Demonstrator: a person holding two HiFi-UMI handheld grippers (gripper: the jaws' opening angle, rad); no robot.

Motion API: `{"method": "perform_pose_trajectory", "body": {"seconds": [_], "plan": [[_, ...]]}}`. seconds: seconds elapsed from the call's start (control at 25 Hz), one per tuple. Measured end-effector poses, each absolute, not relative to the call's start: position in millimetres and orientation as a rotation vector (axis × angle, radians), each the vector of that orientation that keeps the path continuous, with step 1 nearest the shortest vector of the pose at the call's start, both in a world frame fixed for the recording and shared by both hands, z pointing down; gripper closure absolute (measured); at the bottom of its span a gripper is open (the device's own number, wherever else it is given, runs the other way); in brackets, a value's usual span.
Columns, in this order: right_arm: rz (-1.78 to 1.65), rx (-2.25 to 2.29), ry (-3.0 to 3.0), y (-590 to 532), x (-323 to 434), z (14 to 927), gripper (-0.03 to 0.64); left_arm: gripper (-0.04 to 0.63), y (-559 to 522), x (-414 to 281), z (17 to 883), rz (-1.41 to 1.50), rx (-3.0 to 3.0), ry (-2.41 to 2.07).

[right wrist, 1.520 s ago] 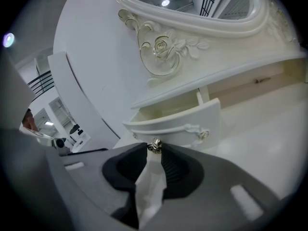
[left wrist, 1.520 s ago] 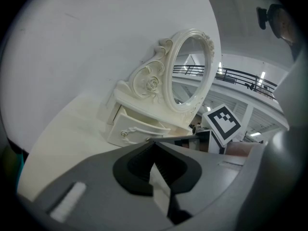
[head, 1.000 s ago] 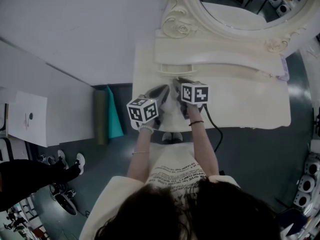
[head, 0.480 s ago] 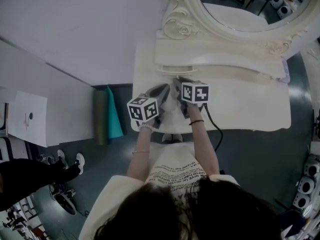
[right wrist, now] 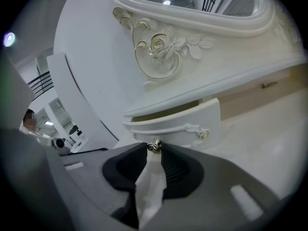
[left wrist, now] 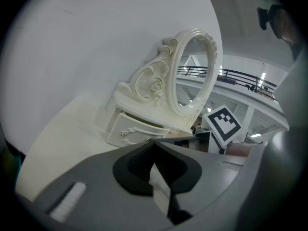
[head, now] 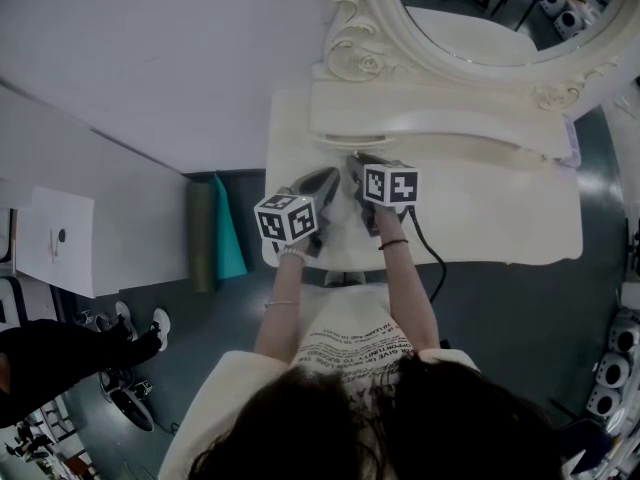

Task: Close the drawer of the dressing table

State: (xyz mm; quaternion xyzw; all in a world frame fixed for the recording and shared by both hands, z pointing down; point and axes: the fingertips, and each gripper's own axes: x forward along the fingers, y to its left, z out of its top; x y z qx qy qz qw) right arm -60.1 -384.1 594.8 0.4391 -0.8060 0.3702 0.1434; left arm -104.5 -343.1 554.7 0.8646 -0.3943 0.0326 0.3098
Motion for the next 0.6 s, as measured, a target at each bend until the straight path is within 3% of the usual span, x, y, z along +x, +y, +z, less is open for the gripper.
{"method": "perform_pose_trajectory", "body": {"seconds": [0.6], "plan": [[1.071, 1.259, -2.33, -395, -60, 596, 0.522, 0.595, -354, -104, 556, 0.072, 2.277, -1.049]]}}
